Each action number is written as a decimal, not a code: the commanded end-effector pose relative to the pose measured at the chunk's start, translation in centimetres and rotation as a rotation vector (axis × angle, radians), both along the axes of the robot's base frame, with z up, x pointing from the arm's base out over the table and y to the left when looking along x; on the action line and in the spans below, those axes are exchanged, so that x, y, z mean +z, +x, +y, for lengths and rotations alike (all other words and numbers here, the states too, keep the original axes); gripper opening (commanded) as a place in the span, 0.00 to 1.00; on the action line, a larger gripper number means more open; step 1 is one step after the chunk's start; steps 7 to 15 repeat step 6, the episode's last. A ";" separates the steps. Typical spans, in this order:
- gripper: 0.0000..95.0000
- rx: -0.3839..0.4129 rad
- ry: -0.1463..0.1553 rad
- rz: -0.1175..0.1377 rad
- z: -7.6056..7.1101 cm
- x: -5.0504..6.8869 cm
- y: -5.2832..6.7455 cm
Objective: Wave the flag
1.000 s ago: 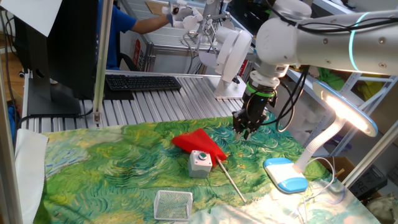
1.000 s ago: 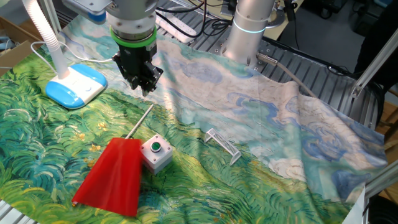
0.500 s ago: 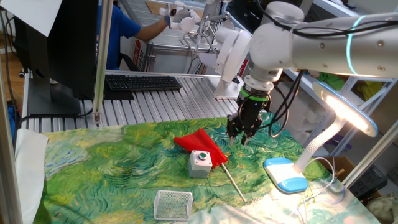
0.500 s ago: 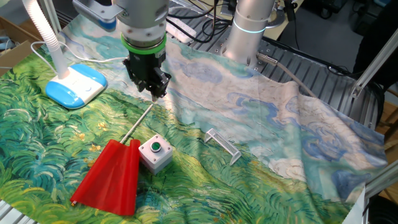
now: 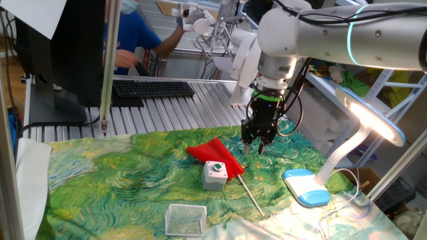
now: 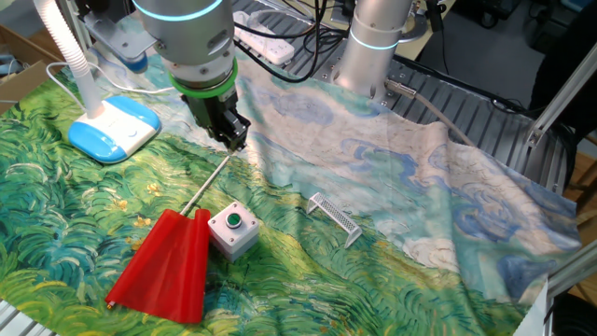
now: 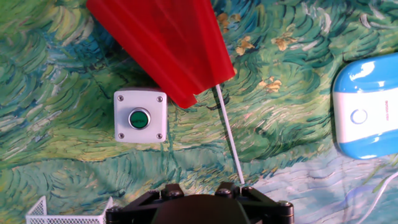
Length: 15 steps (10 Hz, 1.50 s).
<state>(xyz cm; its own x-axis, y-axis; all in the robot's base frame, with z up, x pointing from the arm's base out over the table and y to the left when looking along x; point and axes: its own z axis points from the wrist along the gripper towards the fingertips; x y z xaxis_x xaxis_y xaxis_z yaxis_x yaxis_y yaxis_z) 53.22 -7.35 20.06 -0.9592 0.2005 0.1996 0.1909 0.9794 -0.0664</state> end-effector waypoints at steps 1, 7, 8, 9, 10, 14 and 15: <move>0.40 0.002 0.004 0.035 0.0 0.0 -0.3; 0.40 -0.036 -0.009 0.062 0.0 0.0 -0.3; 0.40 -0.036 -0.009 0.062 0.0 0.0 -0.3; 0.40 -0.036 -0.009 0.062 0.0 0.0 -0.3; 0.40 -0.036 -0.009 0.062 0.0 0.0 -0.3; 0.40 -0.036 -0.009 0.062 0.0 0.0 -0.3; 0.40 -0.036 -0.009 0.062 0.0 0.0 -0.3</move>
